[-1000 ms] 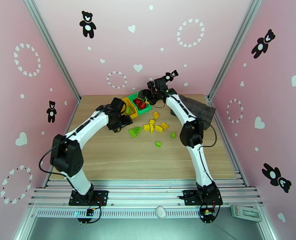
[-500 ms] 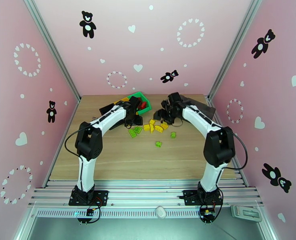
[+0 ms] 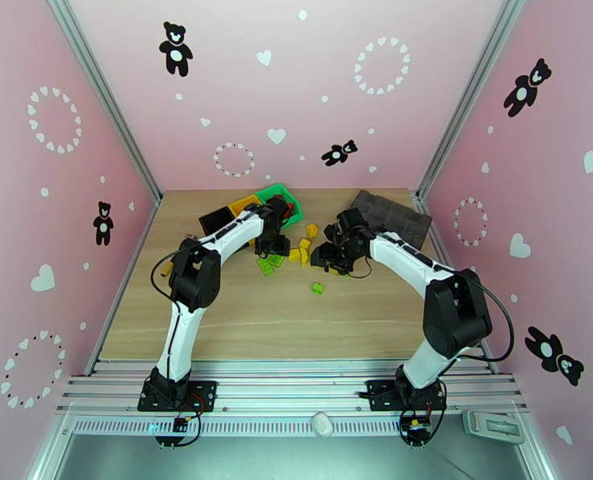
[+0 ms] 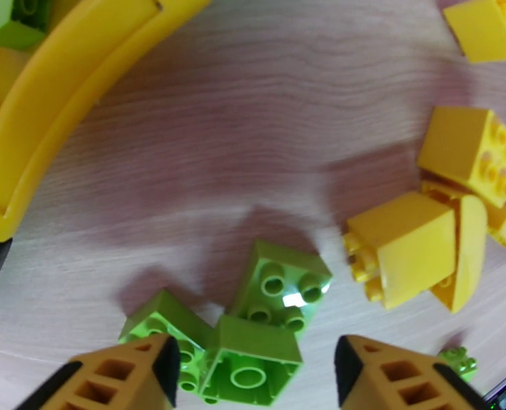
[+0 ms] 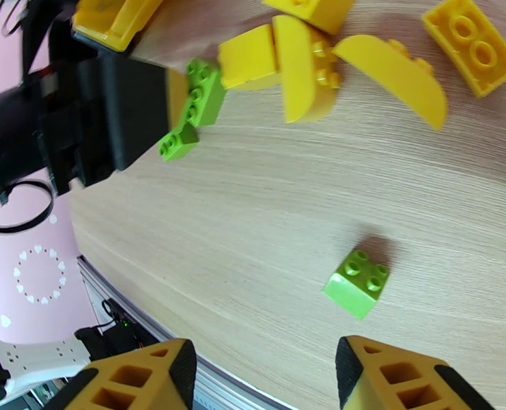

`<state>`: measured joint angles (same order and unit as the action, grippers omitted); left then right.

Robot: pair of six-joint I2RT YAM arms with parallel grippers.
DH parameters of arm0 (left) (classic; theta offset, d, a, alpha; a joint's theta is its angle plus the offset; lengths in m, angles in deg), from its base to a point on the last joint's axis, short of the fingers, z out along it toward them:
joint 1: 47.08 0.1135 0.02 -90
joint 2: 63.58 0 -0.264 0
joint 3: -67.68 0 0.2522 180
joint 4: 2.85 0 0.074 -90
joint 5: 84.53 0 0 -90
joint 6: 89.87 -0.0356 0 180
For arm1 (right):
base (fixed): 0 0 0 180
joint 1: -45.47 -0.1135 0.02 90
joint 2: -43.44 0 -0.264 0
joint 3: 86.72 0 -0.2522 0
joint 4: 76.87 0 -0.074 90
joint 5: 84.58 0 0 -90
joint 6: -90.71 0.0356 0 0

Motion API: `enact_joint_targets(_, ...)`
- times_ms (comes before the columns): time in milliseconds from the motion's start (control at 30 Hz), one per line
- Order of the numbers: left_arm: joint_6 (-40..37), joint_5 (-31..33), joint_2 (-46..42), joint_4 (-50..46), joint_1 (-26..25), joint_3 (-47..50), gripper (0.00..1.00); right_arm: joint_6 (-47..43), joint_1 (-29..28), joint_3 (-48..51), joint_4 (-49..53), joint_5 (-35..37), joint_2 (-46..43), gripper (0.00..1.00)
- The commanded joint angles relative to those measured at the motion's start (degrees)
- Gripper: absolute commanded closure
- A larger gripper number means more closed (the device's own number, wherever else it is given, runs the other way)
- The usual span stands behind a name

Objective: Sort the legos into containers by color

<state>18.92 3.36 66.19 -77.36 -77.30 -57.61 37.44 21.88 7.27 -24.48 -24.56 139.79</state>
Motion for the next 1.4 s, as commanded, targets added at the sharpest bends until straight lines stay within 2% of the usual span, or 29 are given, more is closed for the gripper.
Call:
enact_joint_targets(0, -0.3, 0.2, 1.3, -1.2, -0.7, -1.4, 0.42, 0.4, -1.3, -0.7, -0.9, -0.8, 0.1, 0.43)
enact_joint_targets(133, 0.4, 1.4, 0.7, -1.1, -0.7, -0.8, 0.49, 0.8, -1.7, -1.2, -1.4, -1.0, 0.9, 0.43)
enact_joint_targets(233, 0.6, 1.1, 0.6, -1.1, -0.8, -0.7, 0.5, 1.0, -1.9, -1.5, -1.7, -1.2, 1.5, 0.44)
enact_joint_targets(400, 0.5, 1.3, 0.7, -1.2, -1.2, 0.3, 0.39, 0.9, -1.9, -2.2, -1.7, -1.2, 2.2, 0.44)
enact_joint_targets(467, 0.3, 1.5, 0.8, -1.2, -1.3, 0.7, 0.38, 1.0, -1.8, -2.3, -1.8, -1.2, 2.3, 0.44)
enact_joint_targets(667, 0.6, 1.9, 0.2, -1.0, -1.3, 1.6, 0.5, 1.3, -1.8, -2.4, -2.3, -1.4, 2.6, 0.44)
enact_joint_targets(833, 0.7, 2.1, 0.0, -1.1, -1.4, 2.9, 0.51, 1.5, -1.8, -2.5, -2.7, -1.4, 3.0, 0.44)
enact_joint_targets(1000, 0.8, 3.4, -1.4, -1.5, -1.4, 3.7, 0.59, 1.9, -2.0, -3.1, -3.2, -1.6, 3.2, 0.44)
enact_joint_targets(1133, 1.0, 3.7, -3.2, -2.2, -1.4, 2.7, 0.62, 1.8, -2.7, -4.7, -3.0, -1.8, 4.1, 0.45)
enact_joint_targets(1367, 0.6, 0.7, -4.7, -3.9, -0.2, 0.1, 0.66, 2.7, -3.3, -9.2, -3.8, -2.3, 7.3, 0.45)
